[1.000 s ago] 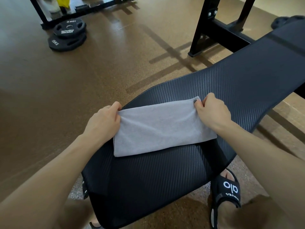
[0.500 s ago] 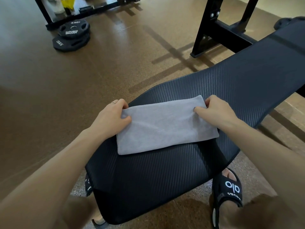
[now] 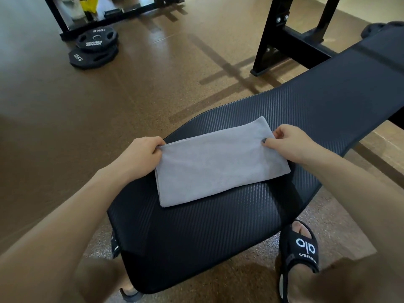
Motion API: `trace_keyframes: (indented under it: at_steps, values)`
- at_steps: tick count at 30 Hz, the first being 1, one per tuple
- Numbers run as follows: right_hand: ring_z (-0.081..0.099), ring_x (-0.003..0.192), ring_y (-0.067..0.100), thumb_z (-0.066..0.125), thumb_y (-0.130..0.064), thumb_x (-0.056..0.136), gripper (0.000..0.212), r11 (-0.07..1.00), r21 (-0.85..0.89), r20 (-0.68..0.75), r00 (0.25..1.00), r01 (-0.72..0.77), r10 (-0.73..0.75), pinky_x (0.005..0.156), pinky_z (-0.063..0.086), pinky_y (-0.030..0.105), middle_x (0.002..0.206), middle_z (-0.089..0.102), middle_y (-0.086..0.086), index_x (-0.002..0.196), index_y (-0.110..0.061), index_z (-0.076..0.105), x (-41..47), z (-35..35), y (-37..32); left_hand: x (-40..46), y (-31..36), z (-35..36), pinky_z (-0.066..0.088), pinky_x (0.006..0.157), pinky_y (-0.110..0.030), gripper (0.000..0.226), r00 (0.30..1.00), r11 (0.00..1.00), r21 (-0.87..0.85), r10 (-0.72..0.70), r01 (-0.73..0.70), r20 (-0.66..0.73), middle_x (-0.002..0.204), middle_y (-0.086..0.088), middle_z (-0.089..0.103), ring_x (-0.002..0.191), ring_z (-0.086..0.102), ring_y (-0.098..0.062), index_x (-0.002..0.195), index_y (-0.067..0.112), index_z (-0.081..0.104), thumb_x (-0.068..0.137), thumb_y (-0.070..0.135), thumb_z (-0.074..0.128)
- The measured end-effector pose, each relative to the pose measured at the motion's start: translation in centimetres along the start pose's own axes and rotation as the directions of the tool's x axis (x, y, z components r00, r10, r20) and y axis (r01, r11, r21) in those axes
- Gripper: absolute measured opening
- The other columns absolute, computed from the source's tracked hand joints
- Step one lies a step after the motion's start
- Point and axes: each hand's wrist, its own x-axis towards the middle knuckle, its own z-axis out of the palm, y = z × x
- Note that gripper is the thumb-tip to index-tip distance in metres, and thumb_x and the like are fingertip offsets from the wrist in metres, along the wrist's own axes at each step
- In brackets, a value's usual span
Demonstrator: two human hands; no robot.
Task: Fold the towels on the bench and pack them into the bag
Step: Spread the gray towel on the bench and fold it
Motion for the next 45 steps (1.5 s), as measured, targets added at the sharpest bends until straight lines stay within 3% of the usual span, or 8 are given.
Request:
trace_keyframes:
  at_steps: [4,8,14,21,25,30,41,45]
  values:
    - [0.055,0.083,0.015,0.063,-0.032,0.095,0.017,0.991,-0.094,-0.098,0.99,0.092,-0.101,0.061,0.04,0.031,0.094,0.06,-0.001,0.099,-0.017,0.055,0.5,0.7,-0.5,-2.0,0.6,-0.7,0.054,0.075,-0.03,0.021,0.985,0.995,-0.021,-0.092,0.096,0.147,0.102,0.0,0.069,0.085,0.069,-0.014,0.107,0.022,0.066,0.099,0.015,0.048]
    - [0.059,0.093,0.028,0.056,-0.027,0.099,0.018,0.944,-0.236,-0.131,0.955,0.23,-0.265,0.077,0.051,0.044,0.101,0.063,0.004,0.112,-0.016,0.054,0.5,2.0,-1.5,-5.0,1.3,-0.2,0.064,0.073,-0.032,0.012,0.914,0.969,-0.151,-0.124,0.194,0.385,0.096,-0.005,0.073,0.075,0.076,-0.015,0.106,0.013,0.063,0.097,0.01,0.056]
    - [0.055,0.116,0.033,0.051,-0.026,0.1,0.042,0.789,-0.471,-0.127,0.855,0.395,-0.503,0.098,0.041,0.045,0.127,0.06,0.01,0.14,-0.014,0.048,-1.2,4.4,-3.9,-9.1,1.6,1.2,0.062,0.075,-0.029,0.018,0.724,0.953,-0.173,-0.065,0.249,0.687,0.094,-0.008,0.078,0.085,0.077,-0.02,0.113,0.008,0.063,0.096,0.007,0.056]
    - [0.034,0.134,0.034,0.047,-0.032,0.1,0.051,0.841,-0.446,-0.141,0.904,0.306,-0.403,0.106,0.036,0.045,0.143,0.04,0.016,0.146,-0.012,0.038,-7.5,6.5,-1.8,-10.1,2.4,1.9,0.056,0.085,-0.031,0.024,0.95,0.994,-0.096,-0.024,0.056,0.311,0.101,0.011,0.07,0.09,0.068,-0.005,0.116,0.028,0.051,0.1,0.045,0.057]
    - [0.021,0.142,0.035,0.043,-0.04,0.102,0.06,0.908,-0.358,-0.087,0.96,0.22,-0.267,0.111,0.037,0.049,0.153,0.025,0.015,0.155,-0.02,0.021,-8.7,6.6,0.5,-9.0,3.4,2.8,0.055,0.082,-0.035,0.025,0.99,0.995,-0.1,0.043,-0.029,0.138,0.097,0.008,0.067,0.088,0.065,-0.01,0.114,0.023,0.047,0.1,0.042,0.056]
    - [0.014,0.151,0.03,0.036,-0.05,0.103,0.067,0.913,-0.33,-0.043,0.962,0.24,-0.268,0.118,0.031,0.048,0.163,0.014,0.011,0.161,-0.026,0.011,-8.3,6.8,1.2,-7.6,3.8,3.5,0.051,0.073,-0.036,0.013,0.993,0.998,0.051,0.028,-0.034,0.118,0.09,0.002,0.062,0.083,0.06,-0.019,0.095,0.018,0.053,0.1,0.03,0.054]
    - [0.018,0.153,0.029,0.032,-0.051,0.105,0.068,0.816,-0.446,0.097,0.926,0.369,-0.366,0.122,0.024,0.043,0.17,-0.003,0.006,0.162,-0.026,0.003,-4.5,7.1,-0.7,-8.9,4.6,3.9,0.063,0.075,-0.034,0.015,0.914,0.989,-0.084,-0.082,0.125,0.397,0.079,-0.003,0.077,0.064,0.075,-0.011,0.094,0.01,0.058,0.103,0.019,0.051]
    - [-0.002,0.157,0.026,0.024,-0.053,0.106,0.066,0.776,-0.512,0.09,0.922,0.367,-0.377,0.127,0.009,0.042,0.17,-0.011,0.009,0.162,-0.03,-0.002,-5.2,7.8,-1.4,-8.8,5.4,4.1,0.061,0.069,-0.042,0.023,0.969,0.997,0.003,-0.081,0.083,0.233,0.076,-0.007,0.071,0.061,0.072,-0.022,0.093,0.011,0.047,0.105,0.029,0.041]
